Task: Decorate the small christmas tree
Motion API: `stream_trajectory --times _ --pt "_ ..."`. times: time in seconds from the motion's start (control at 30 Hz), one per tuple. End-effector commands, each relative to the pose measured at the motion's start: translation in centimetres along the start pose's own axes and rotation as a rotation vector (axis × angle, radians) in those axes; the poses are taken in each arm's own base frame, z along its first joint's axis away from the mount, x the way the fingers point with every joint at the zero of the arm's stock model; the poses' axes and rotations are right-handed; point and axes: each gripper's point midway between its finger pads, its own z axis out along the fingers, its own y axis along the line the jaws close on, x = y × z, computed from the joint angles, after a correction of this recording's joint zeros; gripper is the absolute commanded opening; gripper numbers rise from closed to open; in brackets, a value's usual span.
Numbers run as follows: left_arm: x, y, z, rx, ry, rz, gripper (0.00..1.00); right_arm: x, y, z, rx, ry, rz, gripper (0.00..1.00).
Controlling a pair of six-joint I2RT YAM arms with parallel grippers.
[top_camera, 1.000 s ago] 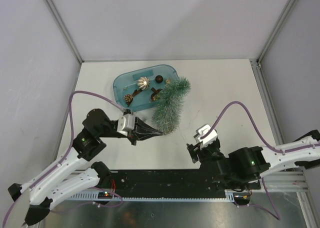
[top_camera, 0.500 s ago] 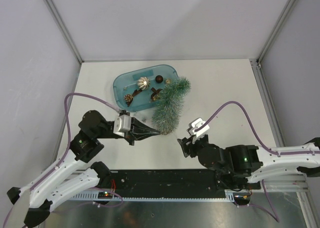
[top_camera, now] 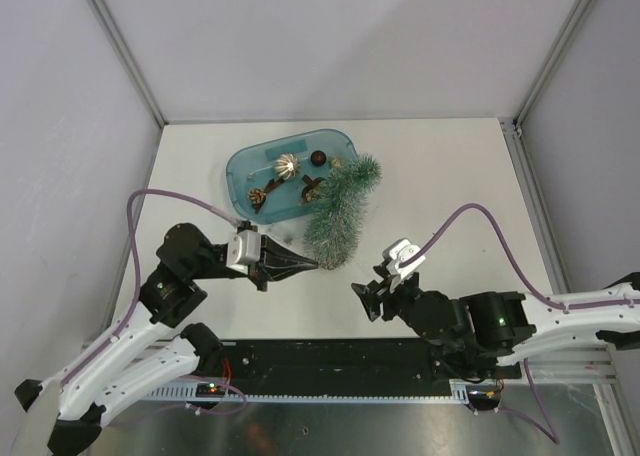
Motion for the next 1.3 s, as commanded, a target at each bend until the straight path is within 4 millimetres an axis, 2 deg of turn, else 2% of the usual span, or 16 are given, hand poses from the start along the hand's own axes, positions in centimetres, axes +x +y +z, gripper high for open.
stream_trajectory --times 0.0,0.13,0.47,0.6,0.73,0.93,1.07,1.17,1.27 --pt "-0.2 0.3 -0.3 -0.026 -0.008 -0.002 0.0 -0.2 0.4 0.7 0.016 -0.012 -0.006 0.59" --pt "-0.5 0.4 -0.5 -0.031 -0.014 -0.002 0.0 0.0 0.1 1.9 0.048 -0.004 -0.027 0.56" --pt "-0.7 0.2 -1.2 -0.042 -0.025 0.005 0.0 -1.3 -0.4 4.7 0.091 -0.048 -0.039 0.41" --pt "-0.5 0.0 -1.4 -0.049 -0.027 -0.017 0.0 -1.5 -0.4 4.9 0.086 -0.051 -0.031 0.29" --pt "-0.1 0.0 -1.7 -0.062 -0.025 -0.024 0.0 -1.6 -1.0 4.0 0.091 -0.048 -0.009 0.11" --pt "0.8 0.4 -2.6 -0.107 -0.013 -0.032 0.0 -1.9 -2.1 0.4 0.113 -0.024 -0.031 0.07" --pt "2.2 0.2 -3.8 -0.14 0.022 -0.046 0.0 -4.1 -2.4 -1.6 0.143 -0.047 -0.079 0.08" --pt "3.0 -0.4 -4.7 -0.162 0.042 -0.03 0.0 -6.7 -2.0 -2.4 0.175 -0.086 -0.153 0.08" --pt "4.1 -1.0 -5.6 -0.183 0.08 -0.022 0.0 -10.2 -2.0 -3.2 0.239 -0.142 -0.258 0.08"
